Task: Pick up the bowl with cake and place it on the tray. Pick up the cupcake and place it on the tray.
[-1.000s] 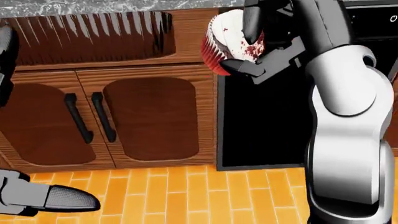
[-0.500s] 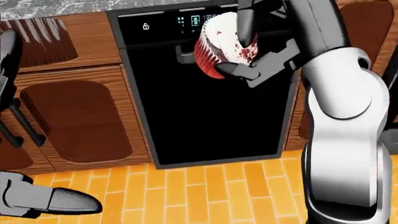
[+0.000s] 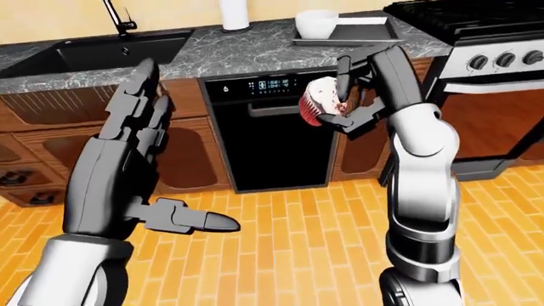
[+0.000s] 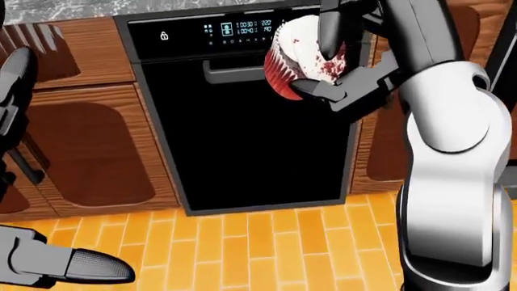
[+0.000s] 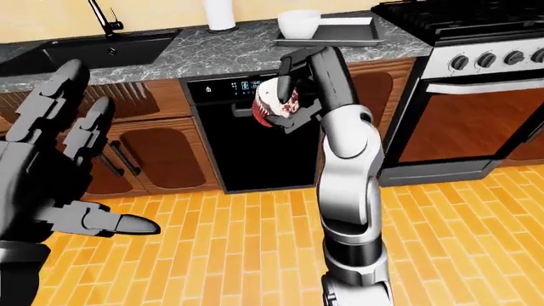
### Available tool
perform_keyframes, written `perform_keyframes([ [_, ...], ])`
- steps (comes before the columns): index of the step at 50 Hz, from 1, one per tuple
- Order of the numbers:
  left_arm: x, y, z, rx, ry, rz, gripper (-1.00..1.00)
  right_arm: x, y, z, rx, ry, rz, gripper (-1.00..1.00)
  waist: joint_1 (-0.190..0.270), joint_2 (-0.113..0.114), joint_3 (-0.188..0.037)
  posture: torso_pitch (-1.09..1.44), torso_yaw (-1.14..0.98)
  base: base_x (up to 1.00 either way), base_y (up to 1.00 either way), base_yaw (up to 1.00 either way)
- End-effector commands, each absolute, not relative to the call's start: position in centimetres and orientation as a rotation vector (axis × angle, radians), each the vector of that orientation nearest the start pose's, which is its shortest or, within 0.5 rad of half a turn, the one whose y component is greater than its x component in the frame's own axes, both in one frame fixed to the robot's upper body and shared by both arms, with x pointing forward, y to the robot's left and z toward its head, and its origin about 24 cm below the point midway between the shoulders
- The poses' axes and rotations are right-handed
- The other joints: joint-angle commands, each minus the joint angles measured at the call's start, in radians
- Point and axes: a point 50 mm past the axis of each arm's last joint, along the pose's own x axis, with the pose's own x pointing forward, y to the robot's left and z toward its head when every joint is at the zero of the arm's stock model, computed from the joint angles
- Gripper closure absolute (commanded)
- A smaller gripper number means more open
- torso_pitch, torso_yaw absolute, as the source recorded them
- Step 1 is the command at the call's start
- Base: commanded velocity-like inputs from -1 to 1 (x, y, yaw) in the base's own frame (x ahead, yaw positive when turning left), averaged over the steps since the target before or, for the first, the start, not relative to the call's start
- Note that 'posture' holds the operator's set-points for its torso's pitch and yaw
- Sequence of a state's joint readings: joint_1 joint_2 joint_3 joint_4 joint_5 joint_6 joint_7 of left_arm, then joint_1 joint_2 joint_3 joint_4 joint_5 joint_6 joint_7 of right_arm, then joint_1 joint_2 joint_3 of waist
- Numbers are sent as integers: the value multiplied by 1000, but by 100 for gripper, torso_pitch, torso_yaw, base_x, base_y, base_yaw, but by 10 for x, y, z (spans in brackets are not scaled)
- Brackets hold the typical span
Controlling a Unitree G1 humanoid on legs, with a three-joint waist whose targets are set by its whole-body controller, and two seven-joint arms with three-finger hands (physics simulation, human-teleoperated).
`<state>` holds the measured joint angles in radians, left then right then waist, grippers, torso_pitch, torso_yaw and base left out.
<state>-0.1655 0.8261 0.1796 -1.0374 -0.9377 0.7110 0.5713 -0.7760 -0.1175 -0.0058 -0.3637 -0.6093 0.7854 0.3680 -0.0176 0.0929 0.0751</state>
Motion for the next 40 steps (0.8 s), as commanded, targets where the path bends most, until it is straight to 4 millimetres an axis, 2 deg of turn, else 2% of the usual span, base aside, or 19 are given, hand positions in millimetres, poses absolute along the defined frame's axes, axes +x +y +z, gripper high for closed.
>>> perform_keyframes([
  [1, 185, 171, 253, 192, -391, -73, -100, 299, -127, 289, -556, -397, -11, 100, 1, 20, -14, 0, 0, 30, -16, 0],
  [2, 185, 171, 253, 192, -390, -73, -100, 299, -127, 289, -555, -397, -11, 100, 3, 60, -28, 0, 0, 30, -16, 0],
  [3, 185, 171, 253, 192, -390, -73, -100, 299, -127, 289, -554, -397, -10, 100, 17, 17, -8, 0, 0, 30, -16, 0],
  [4, 185, 171, 253, 191, -390, -73, -100, 299, -127, 288, -555, -397, -10, 100, 6, 28, -6, 0, 0, 29, -15, 0],
  [7, 185, 171, 253, 192, -389, -73, -100, 299, -127, 287, -556, -397, -10, 100, 15, 10, -31, 0, 0, 30, -16, 0],
  [10, 185, 171, 253, 193, -390, -74, -100, 299, -127, 288, -557, -398, -10, 100, 21, -13, -28, 0, 0, 29, -16, 0],
  [15, 185, 171, 251, 193, -389, -75, -100, 300, -127, 287, -557, -398, -9, 100, 37, -78, -36, 0, 0, 29, -16, 0],
  [16, 185, 171, 251, 192, -389, -74, -100, 299, -127, 288, -556, -399, -10, 100, 38, -103, -41, 0, 0, 29, -16, 0],
  [17, 185, 171, 251, 192, -389, -74, -100, 299, -127, 288, -556, -400, -9, 100, 37, -141, -55, 0, 0, 29, -16, 0],
  [18, 185, 171, 251, 192, -389, -74, -100, 300, -127, 287, -557, -401, -9, 100, 24, -94, -41, 0, 0, 30, -16, 0],
  [19, 185, 171, 251, 192, -389, -73, -100, 300, -127, 287, -558, -401, -9, 100, 29, -109, -33, 0, 0, 29, -15, 0],
  [20, 185, 171, 250, 191, -388, -73, -100, 300, -127, 287, -558, -401, -9, 100, 22, -107, -32, 0, 0, 30, -15, 0],
  [23, 185, 172, 251, 191, -389, -73, -100, 298, -126, 290, -560, -407, -9, 100, 18, -87, -33, 0, 0, 30, -11, 0],
  [27, 186, 172, 249, 190, -389, -74, -100, 299, -125, 291, -566, -412, -11, 100, 17, -77, -25, 0, 0, 29, 0, 0],
  [31, 186, 172, 248, 189, -387, -72, -100, 300, -125, 290, -568, -410, -11, 100, 4, -33, -33, 0, 0, 30, 0, 0],
  [33, 186, 173, 249, 188, -387, -71, -100, 300, -125, 290, -566, -410, -12, 100, -2, 9, -48, 0, 0, 29, 0, 0],
  [34, 186, 173, 249, 188, -388, -71, -100, 300, -125, 290, -566, -410, -13, 100, 1, -6, -51, 0, 0, 30, 0, 0],
  [36, 186, 173, 249, 189, -388, -72, -100, 300, -125, 290, -566, -410, -12, 100, 3, 15, -25, 0, 0, 29, 0, 0],
  [40, 185, 173, 250, 187, -390, -69, -100, 299, -125, 290, -565, -413, -11, 100, 15, -2, -34, 0, 0, 29, 0, 0],
])
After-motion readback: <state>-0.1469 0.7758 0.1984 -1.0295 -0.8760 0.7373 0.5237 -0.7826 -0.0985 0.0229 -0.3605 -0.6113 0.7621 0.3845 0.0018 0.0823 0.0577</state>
